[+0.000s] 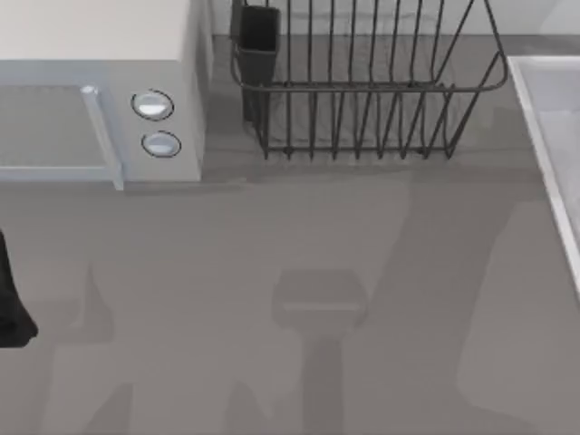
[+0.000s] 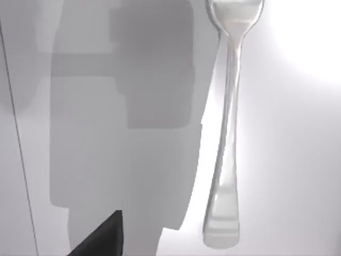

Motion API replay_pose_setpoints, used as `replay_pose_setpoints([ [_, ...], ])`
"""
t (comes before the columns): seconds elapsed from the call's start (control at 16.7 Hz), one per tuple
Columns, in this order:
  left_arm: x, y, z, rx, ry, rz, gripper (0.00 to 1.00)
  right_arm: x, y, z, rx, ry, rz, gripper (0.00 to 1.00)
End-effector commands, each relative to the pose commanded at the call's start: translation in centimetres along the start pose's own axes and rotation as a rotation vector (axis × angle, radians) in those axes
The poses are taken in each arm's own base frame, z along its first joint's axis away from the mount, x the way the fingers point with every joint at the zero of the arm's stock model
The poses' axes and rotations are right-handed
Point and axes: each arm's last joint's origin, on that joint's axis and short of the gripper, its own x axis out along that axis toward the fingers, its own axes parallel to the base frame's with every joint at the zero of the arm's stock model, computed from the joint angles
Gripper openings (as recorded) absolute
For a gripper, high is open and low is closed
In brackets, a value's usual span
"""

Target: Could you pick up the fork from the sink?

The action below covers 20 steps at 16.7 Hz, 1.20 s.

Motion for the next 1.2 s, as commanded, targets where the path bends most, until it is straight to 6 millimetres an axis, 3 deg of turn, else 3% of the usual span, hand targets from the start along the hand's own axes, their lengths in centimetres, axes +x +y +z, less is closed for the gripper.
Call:
replay_pose_setpoints([
  [0.42,0.0,0.0,0.0,0.0,0.0,0.0,1.0,0.7,0.2,0.1,-0.005,0.005,0.001,1.0],
  [0.6,0.0,0.0,0.0,0.0,0.0,0.0,1.0,4.3,0.1,0.5,-0.004,0.009,0.002,1.0],
  [0.96,0.0,0.0,0.0,0.0,0.0,0.0,1.0,13.3,-0.1,0.4,-0.001,-0.011,-0.003,1.0],
  [1.08,0.0,0.0,0.0,0.0,0.0,0.0,1.0,14.7,0.0,0.0,0.0,-0.001,0.0,1.0],
  [1.2,0.0,0.0,0.0,0.0,0.0,0.0,1.0,14.8,0.0,0.0,0.0,0.0,0.0,1.0],
])
